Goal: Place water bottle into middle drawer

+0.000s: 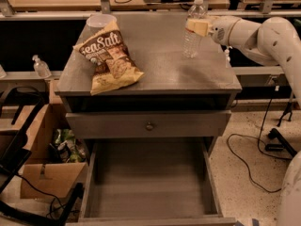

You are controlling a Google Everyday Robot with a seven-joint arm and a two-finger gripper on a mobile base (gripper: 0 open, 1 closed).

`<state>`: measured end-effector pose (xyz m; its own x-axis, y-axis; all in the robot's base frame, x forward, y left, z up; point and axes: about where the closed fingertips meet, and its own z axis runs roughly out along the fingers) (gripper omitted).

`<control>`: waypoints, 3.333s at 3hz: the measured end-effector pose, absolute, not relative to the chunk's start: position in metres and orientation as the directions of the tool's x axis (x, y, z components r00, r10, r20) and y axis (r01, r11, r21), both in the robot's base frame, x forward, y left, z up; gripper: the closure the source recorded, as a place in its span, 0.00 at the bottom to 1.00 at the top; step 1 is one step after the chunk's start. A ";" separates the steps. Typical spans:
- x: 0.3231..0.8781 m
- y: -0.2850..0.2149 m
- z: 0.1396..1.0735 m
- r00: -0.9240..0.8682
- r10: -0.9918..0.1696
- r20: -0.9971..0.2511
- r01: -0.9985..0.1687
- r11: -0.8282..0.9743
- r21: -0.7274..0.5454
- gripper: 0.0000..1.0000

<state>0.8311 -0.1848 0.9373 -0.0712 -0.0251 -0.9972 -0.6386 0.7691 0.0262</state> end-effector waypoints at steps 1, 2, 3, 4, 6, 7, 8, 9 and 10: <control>0.824 -0.184 0.952 -0.041 -0.022 -0.999 -0.647 0.763 0.010 1.00; 0.788 -0.186 0.982 0.018 -0.025 -1.000 -0.668 0.744 -0.031 1.00; 0.697 -0.187 1.011 0.081 -0.056 -0.995 -0.716 0.691 -0.097 1.00; 0.633 -0.187 1.015 0.082 -0.080 -0.993 -0.753 0.648 -0.115 1.00; 0.492 -0.149 0.949 0.050 -0.126 -0.991 -0.834 0.540 -0.111 1.00; 0.494 -0.146 0.946 0.052 -0.121 -0.991 -0.835 0.539 -0.109 1.00; 0.504 -0.129 0.927 0.055 -0.090 -0.994 -0.841 0.532 -0.094 1.00; 0.509 -0.072 0.850 0.032 -0.029 -0.999 -0.890 0.455 -0.042 1.00; 0.504 -0.030 0.790 0.050 -0.056 -0.997 -0.925 0.373 -0.068 1.00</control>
Offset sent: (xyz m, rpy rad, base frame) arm -0.1200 -0.0169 0.0878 -0.0042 -0.1784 0.0761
